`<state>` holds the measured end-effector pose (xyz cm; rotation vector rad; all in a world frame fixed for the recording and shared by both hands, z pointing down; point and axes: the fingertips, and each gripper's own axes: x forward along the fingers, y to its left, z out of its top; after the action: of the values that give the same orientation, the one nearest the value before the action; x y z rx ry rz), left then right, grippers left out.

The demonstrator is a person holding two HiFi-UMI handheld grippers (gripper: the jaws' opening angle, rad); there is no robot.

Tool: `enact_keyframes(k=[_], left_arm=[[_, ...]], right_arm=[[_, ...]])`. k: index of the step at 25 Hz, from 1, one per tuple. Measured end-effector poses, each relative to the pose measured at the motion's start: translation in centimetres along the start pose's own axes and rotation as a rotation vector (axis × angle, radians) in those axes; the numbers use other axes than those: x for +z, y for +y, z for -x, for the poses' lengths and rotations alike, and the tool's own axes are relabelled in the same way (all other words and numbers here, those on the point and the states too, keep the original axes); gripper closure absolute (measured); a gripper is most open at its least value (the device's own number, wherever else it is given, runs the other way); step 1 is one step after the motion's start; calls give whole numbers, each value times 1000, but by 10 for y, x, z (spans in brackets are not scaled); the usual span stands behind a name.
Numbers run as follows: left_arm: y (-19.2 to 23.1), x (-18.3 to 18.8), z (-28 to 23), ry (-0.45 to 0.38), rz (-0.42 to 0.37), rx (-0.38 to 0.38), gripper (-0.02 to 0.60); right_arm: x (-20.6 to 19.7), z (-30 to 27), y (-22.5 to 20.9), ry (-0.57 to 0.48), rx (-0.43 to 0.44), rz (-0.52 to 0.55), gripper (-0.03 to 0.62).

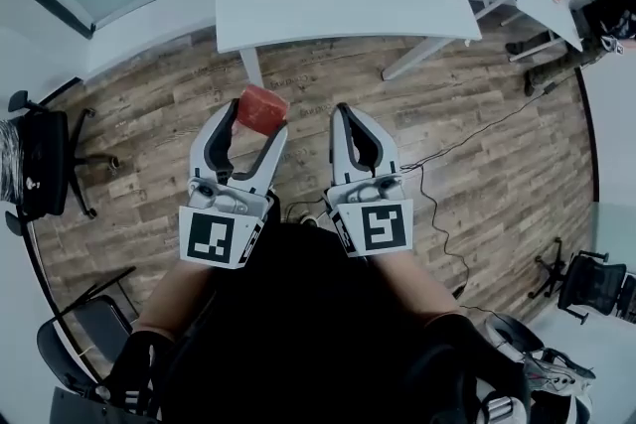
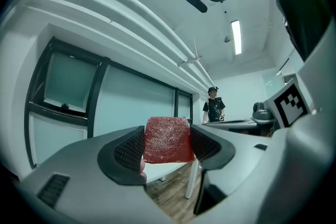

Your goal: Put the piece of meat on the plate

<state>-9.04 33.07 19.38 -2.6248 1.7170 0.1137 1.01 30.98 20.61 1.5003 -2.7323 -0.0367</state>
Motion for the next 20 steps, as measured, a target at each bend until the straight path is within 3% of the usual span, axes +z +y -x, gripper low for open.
enact_keyframes(k=[9,14,20], left_arm=[[71,8,-38,-27,13,-74,307],[89,5,-44,-18,26,-109,307],[99,8,-46,-30,37,-100,307]], right_arm=[[16,-78,17,-12,-61,20,591],[16,-97,23,-8,-92,23,591],[24,-109,24,-8,-89,46,591]])
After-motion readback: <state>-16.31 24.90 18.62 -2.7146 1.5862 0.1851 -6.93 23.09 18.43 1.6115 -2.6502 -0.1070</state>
